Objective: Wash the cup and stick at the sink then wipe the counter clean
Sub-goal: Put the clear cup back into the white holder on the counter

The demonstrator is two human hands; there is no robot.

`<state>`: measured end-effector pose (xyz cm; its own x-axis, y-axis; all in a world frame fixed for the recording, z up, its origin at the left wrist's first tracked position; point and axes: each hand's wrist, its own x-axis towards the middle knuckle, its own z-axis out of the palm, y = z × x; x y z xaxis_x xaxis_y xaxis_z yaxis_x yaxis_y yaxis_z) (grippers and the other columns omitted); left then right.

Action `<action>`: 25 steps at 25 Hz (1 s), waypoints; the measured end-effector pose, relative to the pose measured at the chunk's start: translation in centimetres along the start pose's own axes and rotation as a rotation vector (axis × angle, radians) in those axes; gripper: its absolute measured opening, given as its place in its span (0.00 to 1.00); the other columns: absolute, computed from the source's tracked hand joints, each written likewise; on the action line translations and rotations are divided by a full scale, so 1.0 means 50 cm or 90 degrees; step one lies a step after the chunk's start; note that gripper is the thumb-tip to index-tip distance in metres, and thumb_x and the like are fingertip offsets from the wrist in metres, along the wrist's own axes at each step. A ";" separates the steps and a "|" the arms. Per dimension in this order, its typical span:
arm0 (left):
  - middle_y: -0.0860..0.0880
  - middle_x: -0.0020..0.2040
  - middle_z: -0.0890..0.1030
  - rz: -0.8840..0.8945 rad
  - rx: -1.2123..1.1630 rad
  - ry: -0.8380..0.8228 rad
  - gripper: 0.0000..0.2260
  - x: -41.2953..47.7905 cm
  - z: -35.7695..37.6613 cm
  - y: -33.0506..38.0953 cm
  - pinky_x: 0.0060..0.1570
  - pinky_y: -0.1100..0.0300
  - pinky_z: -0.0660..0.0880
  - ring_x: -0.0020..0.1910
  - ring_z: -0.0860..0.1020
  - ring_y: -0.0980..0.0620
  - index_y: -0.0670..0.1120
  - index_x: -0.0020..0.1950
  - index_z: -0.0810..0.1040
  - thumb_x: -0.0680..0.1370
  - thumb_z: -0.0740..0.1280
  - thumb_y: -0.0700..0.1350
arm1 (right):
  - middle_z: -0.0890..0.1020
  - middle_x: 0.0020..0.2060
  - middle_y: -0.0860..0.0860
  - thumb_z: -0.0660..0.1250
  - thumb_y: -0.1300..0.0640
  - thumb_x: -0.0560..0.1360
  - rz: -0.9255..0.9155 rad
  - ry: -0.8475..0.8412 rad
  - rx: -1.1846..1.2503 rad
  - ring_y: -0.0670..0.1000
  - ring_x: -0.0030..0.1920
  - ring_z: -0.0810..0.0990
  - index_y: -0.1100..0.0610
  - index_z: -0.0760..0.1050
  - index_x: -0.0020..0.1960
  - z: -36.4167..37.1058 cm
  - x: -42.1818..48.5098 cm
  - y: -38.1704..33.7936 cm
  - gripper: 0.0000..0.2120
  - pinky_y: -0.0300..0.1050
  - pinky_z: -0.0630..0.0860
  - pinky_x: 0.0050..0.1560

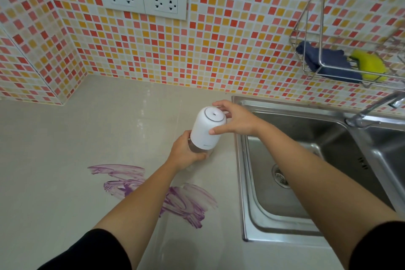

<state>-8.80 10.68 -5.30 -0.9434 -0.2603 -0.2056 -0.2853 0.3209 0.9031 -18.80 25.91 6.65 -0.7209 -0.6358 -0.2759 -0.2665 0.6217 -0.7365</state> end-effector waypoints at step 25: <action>0.49 0.57 0.80 0.064 0.152 -0.027 0.33 -0.001 -0.021 -0.023 0.51 0.63 0.72 0.53 0.78 0.50 0.48 0.67 0.71 0.63 0.78 0.43 | 0.75 0.59 0.46 0.75 0.54 0.68 0.015 0.023 0.268 0.49 0.58 0.75 0.51 0.71 0.63 0.098 0.019 0.080 0.25 0.41 0.78 0.46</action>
<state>-8.23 9.37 -5.94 -0.9737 -0.1794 -0.1401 -0.2174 0.5503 0.8062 -17.41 25.56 0.42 -0.7475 -0.6026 -0.2795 0.0296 0.3901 -0.9203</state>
